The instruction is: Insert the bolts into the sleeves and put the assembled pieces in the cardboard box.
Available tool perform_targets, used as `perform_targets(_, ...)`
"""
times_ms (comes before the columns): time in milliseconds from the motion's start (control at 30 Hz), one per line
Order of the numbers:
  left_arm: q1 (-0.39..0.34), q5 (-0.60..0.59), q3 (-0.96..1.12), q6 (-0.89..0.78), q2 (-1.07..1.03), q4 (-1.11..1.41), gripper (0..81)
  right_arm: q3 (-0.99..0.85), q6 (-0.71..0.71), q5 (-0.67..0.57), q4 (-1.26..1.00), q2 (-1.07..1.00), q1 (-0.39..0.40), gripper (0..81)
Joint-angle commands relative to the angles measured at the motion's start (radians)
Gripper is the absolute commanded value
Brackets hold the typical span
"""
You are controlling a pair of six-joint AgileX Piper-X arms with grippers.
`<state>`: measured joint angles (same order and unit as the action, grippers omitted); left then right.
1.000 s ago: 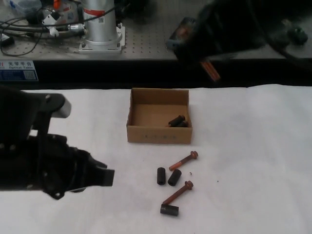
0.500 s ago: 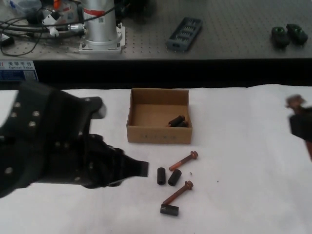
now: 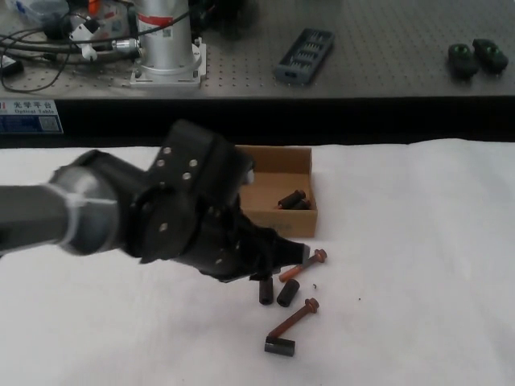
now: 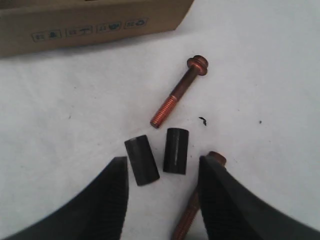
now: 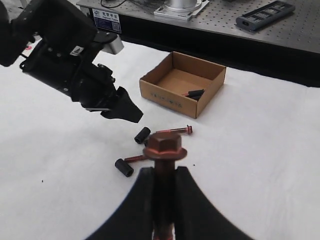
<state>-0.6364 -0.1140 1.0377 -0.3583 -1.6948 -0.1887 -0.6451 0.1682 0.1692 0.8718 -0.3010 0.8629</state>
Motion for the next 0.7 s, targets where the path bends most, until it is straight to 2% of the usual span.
perform_targets(0,-0.004,0.049,0.097,-0.007,-0.088,-0.08,33.8,0.004,0.011,0.001,-0.002,0.009,-0.005,3.0)
perform_targets(400,-0.004,0.132,0.382,-0.007,-0.289,-0.313,33.8,0.003,0.011,0.001,-0.002,0.009,-0.005,3.0)
perform_targets(667,-0.004,0.132,0.398,-0.007,-0.324,-0.44,33.8,0.003,0.011,0.009,-0.002,0.009,-0.005,3.0)
